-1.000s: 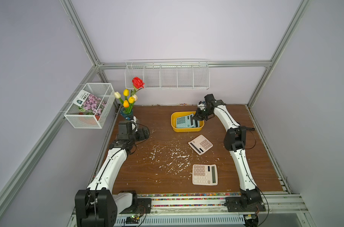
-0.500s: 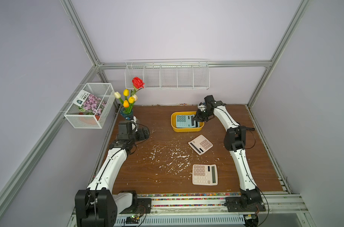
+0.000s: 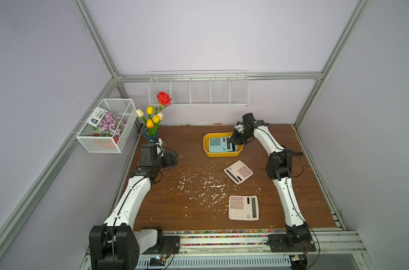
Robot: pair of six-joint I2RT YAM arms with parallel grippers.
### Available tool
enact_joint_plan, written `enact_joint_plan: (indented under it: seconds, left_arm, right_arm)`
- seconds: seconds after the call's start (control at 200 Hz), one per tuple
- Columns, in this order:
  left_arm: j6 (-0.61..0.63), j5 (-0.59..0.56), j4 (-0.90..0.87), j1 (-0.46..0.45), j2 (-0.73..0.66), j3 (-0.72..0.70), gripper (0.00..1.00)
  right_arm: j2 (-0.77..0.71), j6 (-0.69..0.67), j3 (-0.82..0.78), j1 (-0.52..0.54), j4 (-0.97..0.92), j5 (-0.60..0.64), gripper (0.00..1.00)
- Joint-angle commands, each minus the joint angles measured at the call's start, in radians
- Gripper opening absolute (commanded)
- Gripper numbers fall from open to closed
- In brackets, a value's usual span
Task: Put the calculator in the storage box
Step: Place the calculator in the storage box.
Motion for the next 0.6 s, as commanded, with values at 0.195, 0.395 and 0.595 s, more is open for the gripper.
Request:
enact_joint_plan:
  seconds: [0.195, 0.395, 0.595]
  left_arm:
    - [0.008, 0.013, 0.014, 0.007, 0.002, 0.001, 0.9]
    - [0.008, 0.011, 0.014, 0.007, -0.004, 0.0, 0.9]
    - [0.008, 0.009, 0.014, 0.007, -0.009, -0.002, 0.9]
  right_arm:
    - [-0.047, 0.02, 0.0, 0.011, 0.018, 0.002, 0.27]
    - [-0.048, 0.029, 0.013, 0.022, 0.019, -0.001, 0.27]
    - [-0.063, 0.027, 0.012, 0.029, 0.006, 0.032, 0.31]
